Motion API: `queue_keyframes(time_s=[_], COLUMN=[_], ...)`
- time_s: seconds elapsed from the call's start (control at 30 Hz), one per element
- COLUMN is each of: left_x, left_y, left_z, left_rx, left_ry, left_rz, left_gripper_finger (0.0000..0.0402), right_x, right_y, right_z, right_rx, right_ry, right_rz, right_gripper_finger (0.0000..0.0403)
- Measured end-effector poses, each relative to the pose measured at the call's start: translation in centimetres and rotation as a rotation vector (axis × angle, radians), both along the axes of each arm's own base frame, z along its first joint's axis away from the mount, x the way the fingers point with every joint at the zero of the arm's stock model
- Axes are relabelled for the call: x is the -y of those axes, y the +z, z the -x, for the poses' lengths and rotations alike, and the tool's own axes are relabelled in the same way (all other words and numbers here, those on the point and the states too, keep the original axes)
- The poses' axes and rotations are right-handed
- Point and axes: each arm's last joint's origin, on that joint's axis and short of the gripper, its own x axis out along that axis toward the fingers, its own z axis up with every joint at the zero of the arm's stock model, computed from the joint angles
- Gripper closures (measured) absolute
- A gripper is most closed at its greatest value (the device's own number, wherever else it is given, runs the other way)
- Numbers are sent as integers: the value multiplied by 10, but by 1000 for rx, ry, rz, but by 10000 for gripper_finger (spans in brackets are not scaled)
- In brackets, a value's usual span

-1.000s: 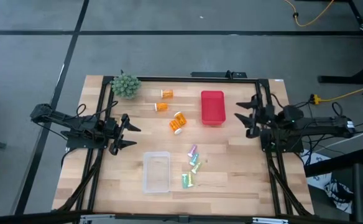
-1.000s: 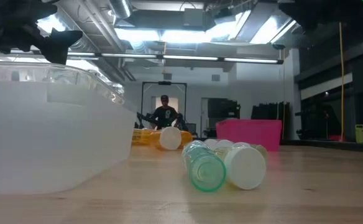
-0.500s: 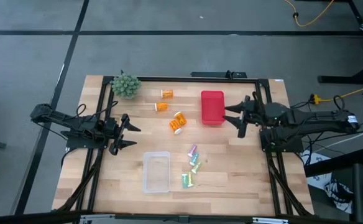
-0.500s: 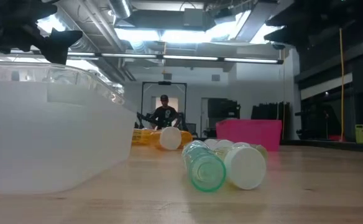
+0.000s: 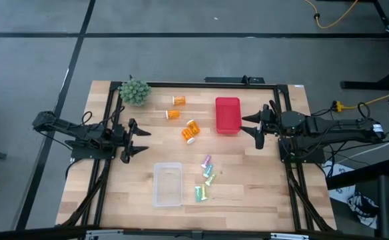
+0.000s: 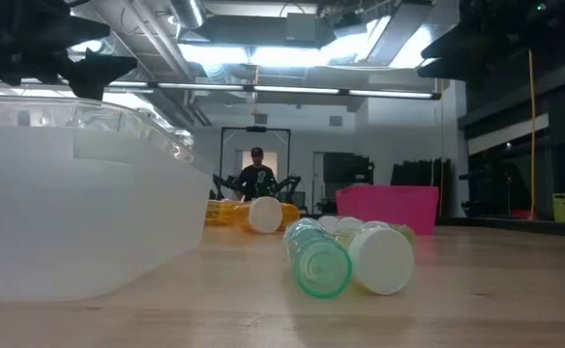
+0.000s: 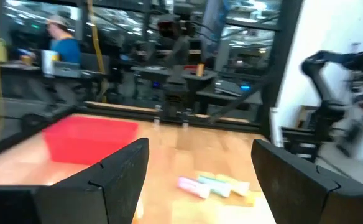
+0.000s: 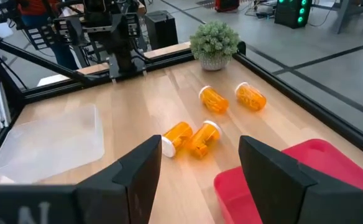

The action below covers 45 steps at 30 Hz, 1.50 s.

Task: Pick and place medicine bottles into bin by pill shape (circle, oval)
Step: Put the large orange pill bottle into the red bin

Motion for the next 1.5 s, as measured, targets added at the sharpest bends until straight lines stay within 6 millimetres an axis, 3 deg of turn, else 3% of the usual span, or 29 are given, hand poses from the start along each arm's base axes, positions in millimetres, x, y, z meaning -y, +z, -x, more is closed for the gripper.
queue_keyframes(time_s=[0.2, 0.37, 0.47, 0.63, 0.77, 0.93, 1.1, 1.23, 1.5], left_x=[-1, -2, -3, -7, -17, -29, -38, -41, -39], left_y=[6, 20, 26, 31, 33, 29, 23, 43, 82], left_z=[1, 4, 6, 9, 11, 5, -8, -18, -35], left_rx=[59, 198, 252, 271, 267, 208, 71, 3, -236], left_ry=[25, 79, 123, 251, 462, 574, 599, 548, 428], left_rz=[-36, -245, -314, -270, -177, -94, -31, 88, 21], left_gripper_finger=[124, 124, 124, 124, 124, 124, 124, 124, 124], right_x=[1, 11, 16, 23, 29, 31, 30, 29, 30], right_y=[0, 8, 16, 28, 42, 43, 37, 31, 19], right_z=[0, 0, -1, -3, -5, -6, -8, -17, -46], right_rx=[-3, 73, 132, 185, 194, 150, 135, 142, 137], right_ry=[-24, -247, -256, -251, -288, -293, -254, -203, -98], right_rz=[15, 85, 148, 214, 221, 234, 132, -8, -112], right_gripper_finger=[186, 186, 186, 186, 186, 186, 186, 186, 186])
